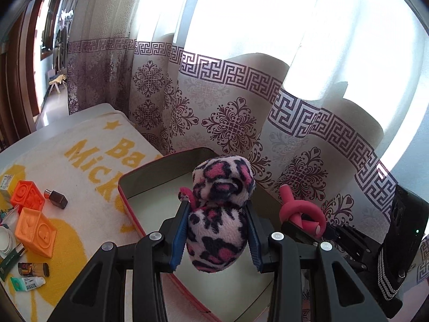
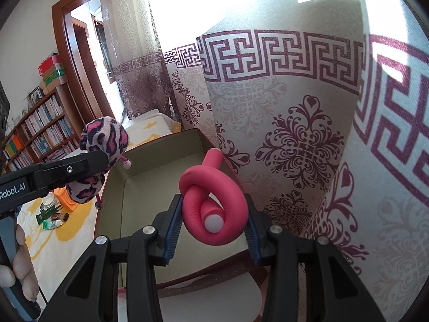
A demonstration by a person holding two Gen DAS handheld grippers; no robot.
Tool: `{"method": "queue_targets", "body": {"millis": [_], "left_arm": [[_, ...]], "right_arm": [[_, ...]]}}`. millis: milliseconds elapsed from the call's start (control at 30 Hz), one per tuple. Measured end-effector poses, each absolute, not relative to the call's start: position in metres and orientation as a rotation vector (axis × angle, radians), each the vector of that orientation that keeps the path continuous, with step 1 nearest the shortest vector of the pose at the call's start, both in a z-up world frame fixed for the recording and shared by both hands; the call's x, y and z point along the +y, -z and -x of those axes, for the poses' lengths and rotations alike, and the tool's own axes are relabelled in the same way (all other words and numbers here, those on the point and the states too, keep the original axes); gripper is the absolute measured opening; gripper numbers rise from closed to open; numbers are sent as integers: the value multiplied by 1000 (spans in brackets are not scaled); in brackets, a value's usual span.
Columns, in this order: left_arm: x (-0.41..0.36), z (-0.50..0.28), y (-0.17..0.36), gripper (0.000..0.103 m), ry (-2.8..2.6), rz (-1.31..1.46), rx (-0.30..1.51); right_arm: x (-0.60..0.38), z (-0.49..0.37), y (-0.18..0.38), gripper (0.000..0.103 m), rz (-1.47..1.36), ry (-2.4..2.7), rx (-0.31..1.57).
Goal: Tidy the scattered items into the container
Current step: 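Carry the plush and pink knotted toy into the red box and release both, then withdraw both tools from the box back over the remaining items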
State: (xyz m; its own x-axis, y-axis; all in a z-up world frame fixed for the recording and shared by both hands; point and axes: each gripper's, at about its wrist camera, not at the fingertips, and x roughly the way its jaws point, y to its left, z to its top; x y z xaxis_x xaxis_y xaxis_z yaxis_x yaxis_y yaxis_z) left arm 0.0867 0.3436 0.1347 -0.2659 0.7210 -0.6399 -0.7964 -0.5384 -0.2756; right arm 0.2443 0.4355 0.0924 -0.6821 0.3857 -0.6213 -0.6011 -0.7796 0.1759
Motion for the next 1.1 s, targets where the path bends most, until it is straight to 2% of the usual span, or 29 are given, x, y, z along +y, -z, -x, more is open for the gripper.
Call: {"method": "queue_targets", "body": {"millis": [33, 67, 100, 167, 1100], "left_arm": [[346, -88, -137, 80, -1931, 910, 117], [347, -89, -139, 91, -1932, 901, 104], [345, -90, -142, 97, -1937, 882, 89], [342, -91, -146, 97, -1947, 856, 86], [234, -30, -102, 98, -2291, 1009, 28]], "right_arm": [[436, -244, -92, 48, 778, -2416, 506], [437, -244, -91, 55, 780, -2415, 517], [438, -244, -91, 68, 775, -2416, 532], [439, -248, -91, 78, 745, -2416, 550], [408, -229, -98, 80, 756, -2463, 523]]}}
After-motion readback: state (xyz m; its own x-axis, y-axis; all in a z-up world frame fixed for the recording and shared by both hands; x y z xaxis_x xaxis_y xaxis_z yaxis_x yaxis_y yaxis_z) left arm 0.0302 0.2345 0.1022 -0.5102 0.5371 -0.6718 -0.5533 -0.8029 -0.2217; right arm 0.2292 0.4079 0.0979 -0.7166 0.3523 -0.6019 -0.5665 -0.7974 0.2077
